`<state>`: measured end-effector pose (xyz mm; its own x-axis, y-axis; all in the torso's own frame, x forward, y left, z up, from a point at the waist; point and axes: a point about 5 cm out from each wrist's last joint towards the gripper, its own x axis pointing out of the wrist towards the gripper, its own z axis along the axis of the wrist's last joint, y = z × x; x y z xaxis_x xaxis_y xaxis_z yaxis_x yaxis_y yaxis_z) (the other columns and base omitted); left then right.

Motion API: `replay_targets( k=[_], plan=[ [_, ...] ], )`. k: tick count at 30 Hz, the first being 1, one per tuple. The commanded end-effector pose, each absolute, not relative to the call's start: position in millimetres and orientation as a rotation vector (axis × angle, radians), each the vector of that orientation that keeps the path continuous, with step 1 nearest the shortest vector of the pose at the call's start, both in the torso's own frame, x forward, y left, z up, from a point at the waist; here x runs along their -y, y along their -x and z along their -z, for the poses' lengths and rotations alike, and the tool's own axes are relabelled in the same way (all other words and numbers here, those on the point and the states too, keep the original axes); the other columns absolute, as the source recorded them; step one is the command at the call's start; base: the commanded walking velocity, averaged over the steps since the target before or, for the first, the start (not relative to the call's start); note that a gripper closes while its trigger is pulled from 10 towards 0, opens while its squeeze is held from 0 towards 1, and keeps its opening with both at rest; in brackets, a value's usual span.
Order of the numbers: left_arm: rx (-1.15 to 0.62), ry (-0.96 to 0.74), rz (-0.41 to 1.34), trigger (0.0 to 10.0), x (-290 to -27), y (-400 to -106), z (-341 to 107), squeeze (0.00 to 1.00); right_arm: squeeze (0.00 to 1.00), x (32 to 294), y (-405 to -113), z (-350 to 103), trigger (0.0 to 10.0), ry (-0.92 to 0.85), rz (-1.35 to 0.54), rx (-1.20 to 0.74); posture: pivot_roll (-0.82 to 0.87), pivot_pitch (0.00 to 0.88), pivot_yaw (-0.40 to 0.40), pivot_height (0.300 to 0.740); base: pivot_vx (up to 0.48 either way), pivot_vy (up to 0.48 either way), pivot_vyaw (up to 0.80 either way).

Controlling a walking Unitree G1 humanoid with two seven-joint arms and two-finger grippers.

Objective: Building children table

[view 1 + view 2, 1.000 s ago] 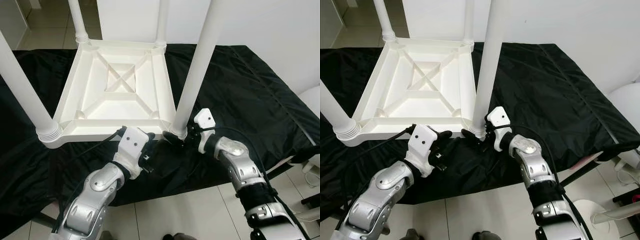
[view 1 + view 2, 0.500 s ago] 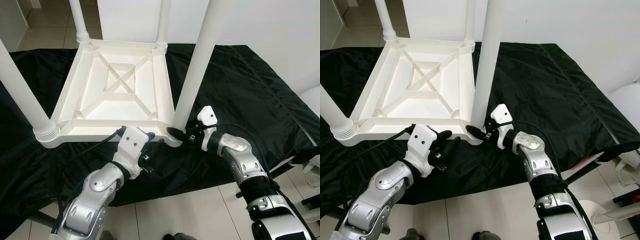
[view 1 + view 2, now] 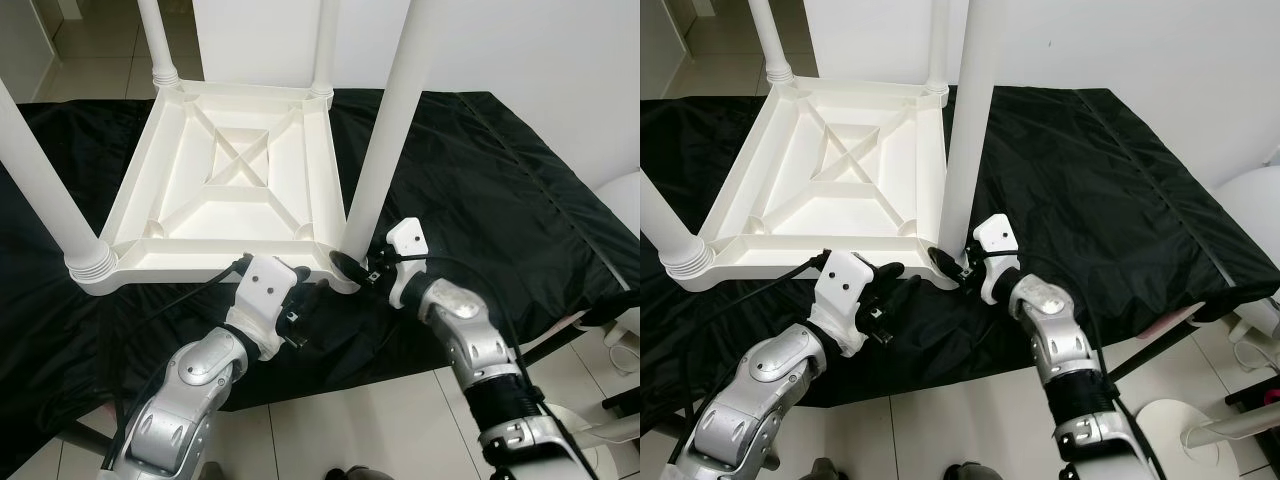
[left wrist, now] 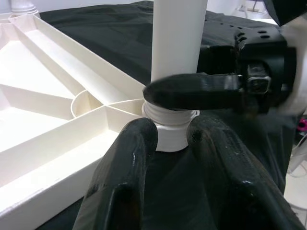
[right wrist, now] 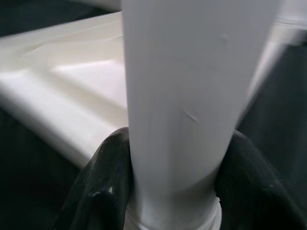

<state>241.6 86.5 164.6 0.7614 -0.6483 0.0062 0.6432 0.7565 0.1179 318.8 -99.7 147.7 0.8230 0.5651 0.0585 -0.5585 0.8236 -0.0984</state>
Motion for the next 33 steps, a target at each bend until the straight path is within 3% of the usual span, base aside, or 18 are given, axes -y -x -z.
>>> replay_targets(
  k=[1,5,10,17,18,19,28,29,30,31,33],
  plan=[
    [0.039,-0.107,0.708,10.0,-85,-240,-164,0.00,0.00,102,-320,-147,10.0,0.089,-0.497,0.065,0.02,0.098,-0.052,0.740,0.000,0.000,0.00],
    [0.038,-0.108,0.713,10.0,-83,-241,-164,0.00,0.00,93,-313,-142,10.0,0.030,-0.267,0.057,0.01,0.098,-0.054,0.740,0.000,0.000,0.00],
    [0.041,-0.106,0.709,10.0,-84,-240,-164,0.00,0.00,75,-305,-144,10.0,-0.033,-0.258,0.054,0.02,0.095,-0.059,0.740,0.000,0.000,0.00],
    [0.042,-0.107,0.715,10.0,-83,-241,-165,0.00,0.00,78,-304,-150,10.0,-0.036,-0.262,0.073,0.02,0.092,-0.051,0.740,0.000,0.000,0.00],
    [0.043,-0.111,0.718,10.0,-83,-241,-165,0.00,0.81,77,-303,-150,10.0,-0.039,-0.255,0.069,0.02,0.092,-0.051,0.740,0.000,0.000,0.00],
    [0.044,-0.111,0.717,10.0,-84,-242,-165,0.00,1.00,77,-302,-152,10.0,-0.043,-0.262,0.072,0.02,0.091,-0.048,0.740,0.000,0.000,0.00],
    [0.041,-0.108,0.714,10.0,-83,-241,-164,0.00,1.00,90,-292,-155,10.0,-0.022,-0.425,0.102,0.01,0.098,-0.052,0.740,0.000,0.000,0.00],
    [0.041,-0.106,0.711,10.0,-84,-242,-164,0.00,0.29,92,-291,-154,10.0,-0.015,-0.490,0.097,0.01,0.100,-0.054,0.740,0.000,0.000,0.00],
    [0.041,-0.106,0.711,10.0,-84,-242,-164,0.00,0.29,92,-291,-154,10.0,-0.015,-0.490,0.097,0.01,0.100,-0.054,0.740,0.000,0.000,0.00],
    [0.042,-0.105,0.707,10.0,-84,-242,-165,0.00,0.00,95,-291,-154,10.0,0.008,-0.551,0.100,0.01,0.100,-0.054,0.740,0.000,0.000,0.00],
    [0.043,-0.103,0.701,10.0,-84,-242,-165,0.00,0.00,103,-294,-154,10.0,0.069,-0.641,0.104,0.01,0.102,-0.058,0.740,0.000,0.000,0.00]
  ],
)
